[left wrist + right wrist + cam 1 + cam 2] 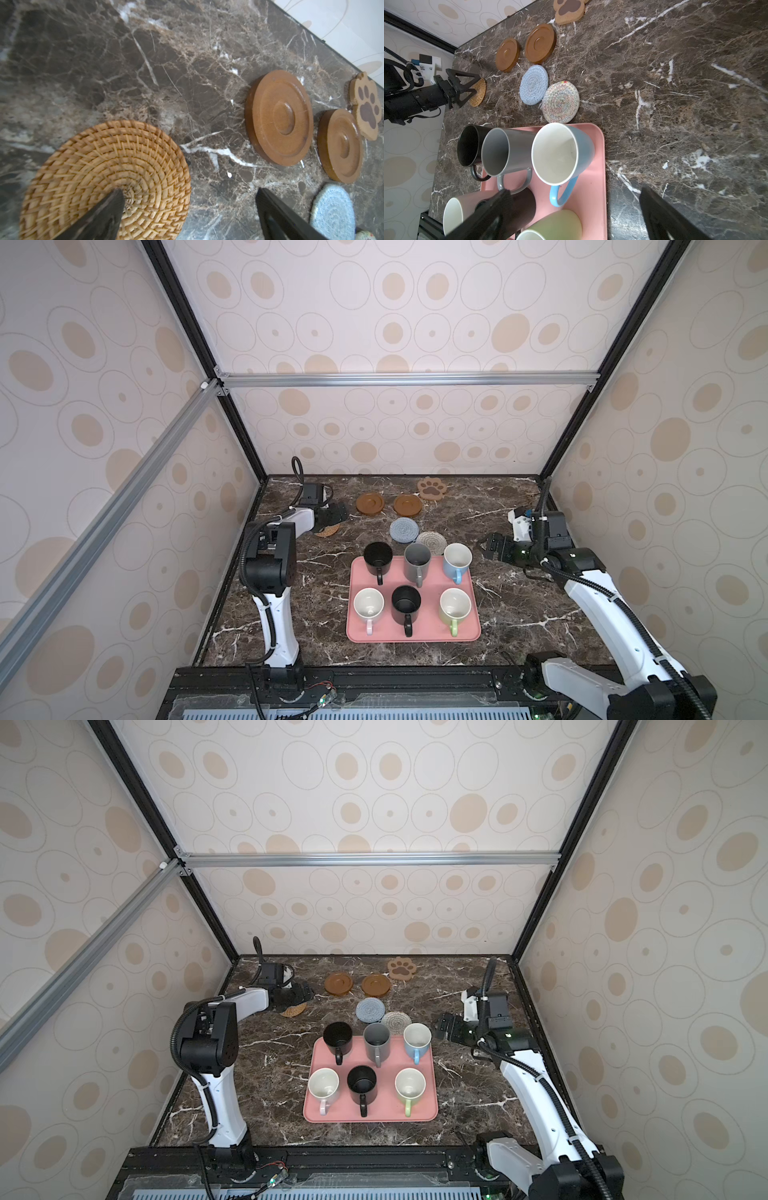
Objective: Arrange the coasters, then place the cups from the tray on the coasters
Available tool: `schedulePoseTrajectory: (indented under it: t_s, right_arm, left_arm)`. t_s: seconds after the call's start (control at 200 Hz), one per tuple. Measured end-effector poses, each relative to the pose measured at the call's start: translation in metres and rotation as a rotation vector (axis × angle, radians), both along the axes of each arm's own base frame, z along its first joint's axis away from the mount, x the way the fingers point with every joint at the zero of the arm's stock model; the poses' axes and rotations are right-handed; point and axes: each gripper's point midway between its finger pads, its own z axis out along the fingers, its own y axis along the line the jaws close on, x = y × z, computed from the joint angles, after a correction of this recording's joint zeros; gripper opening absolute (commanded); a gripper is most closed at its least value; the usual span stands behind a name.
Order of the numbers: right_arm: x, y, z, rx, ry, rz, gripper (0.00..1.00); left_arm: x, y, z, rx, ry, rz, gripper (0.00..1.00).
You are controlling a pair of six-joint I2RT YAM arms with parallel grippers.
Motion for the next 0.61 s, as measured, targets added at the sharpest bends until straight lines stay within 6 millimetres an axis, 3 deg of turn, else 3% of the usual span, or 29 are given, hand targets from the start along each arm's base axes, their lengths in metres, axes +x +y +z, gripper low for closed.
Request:
schedulePoseTrajectory:
  t_s: [0.195,0.36,0.605]
  right_arm:
    - [0.0,-0.005,-0.002,-0.014,0.009,-0.027,1.0]
    - [0.001,-0.023,-0.005,-0.057,0.024,-0.144,1.0]
    - [-0.011,-0.049,0.004,-0.079,-0.07,-0.314,1.0]
  left_arm:
    - [0.002,0.0,0.005,-0.003,0.0,0.0,1.0]
    - [0.002,0.013,0.012,0.048,-0.009,0.059,1.0]
    - [-0.002,0.011,0.058,0.019,-0.099,0.075,1.0]
